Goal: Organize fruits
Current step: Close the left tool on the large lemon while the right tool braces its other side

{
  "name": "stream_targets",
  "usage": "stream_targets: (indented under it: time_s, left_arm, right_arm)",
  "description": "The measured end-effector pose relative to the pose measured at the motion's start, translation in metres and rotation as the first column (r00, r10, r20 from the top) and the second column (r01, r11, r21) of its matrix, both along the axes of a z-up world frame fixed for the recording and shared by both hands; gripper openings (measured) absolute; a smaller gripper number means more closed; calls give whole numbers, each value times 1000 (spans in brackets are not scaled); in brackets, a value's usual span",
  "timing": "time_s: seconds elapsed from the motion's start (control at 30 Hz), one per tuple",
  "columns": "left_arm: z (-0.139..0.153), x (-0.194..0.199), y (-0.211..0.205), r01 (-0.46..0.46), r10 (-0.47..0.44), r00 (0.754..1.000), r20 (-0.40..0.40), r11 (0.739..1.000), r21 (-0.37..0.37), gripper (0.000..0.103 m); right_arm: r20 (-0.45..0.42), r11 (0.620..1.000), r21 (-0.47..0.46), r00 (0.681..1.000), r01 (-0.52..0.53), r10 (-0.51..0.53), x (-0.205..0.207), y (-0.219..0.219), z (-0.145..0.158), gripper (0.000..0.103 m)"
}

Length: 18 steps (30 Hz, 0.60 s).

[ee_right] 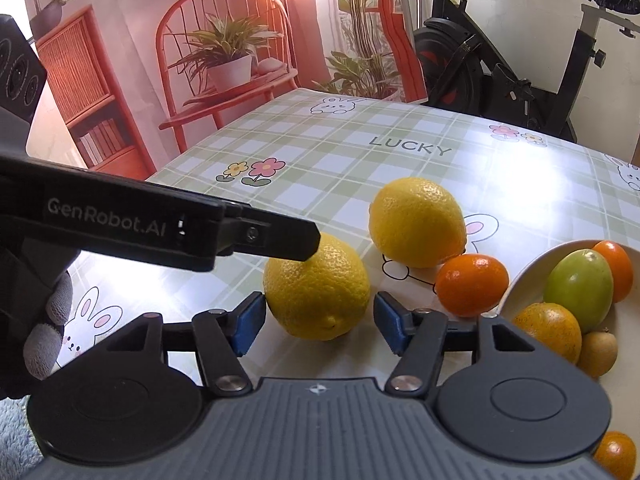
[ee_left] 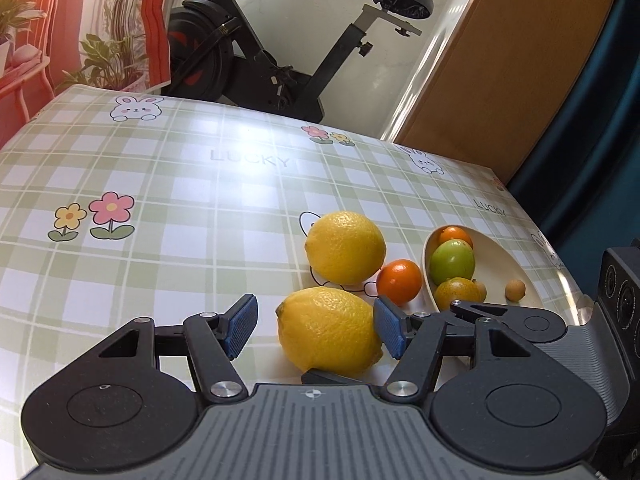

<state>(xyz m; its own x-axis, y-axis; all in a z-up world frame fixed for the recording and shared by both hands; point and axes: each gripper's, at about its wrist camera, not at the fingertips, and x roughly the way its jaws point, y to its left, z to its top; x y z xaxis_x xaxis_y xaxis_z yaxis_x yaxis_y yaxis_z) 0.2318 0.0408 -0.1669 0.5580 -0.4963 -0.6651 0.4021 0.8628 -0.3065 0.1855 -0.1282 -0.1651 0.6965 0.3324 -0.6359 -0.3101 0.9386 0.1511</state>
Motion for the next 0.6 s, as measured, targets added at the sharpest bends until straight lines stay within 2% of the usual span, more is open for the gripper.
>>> stream_targets:
  time_s: [0.27, 0.33, 0.6]
  left_arm:
    - [-9, -2, -7, 21, -21, 1000, -20, 1000, -1, 67]
    - [-9, -3, -8, 24, -24, 1000, -21, 1000, 1, 64]
    - [-3, -14, -17, 37, -38, 999, 24, 997, 67, 63]
  right_arm:
    - [7, 1000, 24, 1000, 17, -18, -5, -2, 0, 58]
    - [10, 999, 35, 1000, 26, -26, -8, -5, 1, 57]
    - [13, 998, 59, 999, 34, -35, -16, -9, 2, 56]
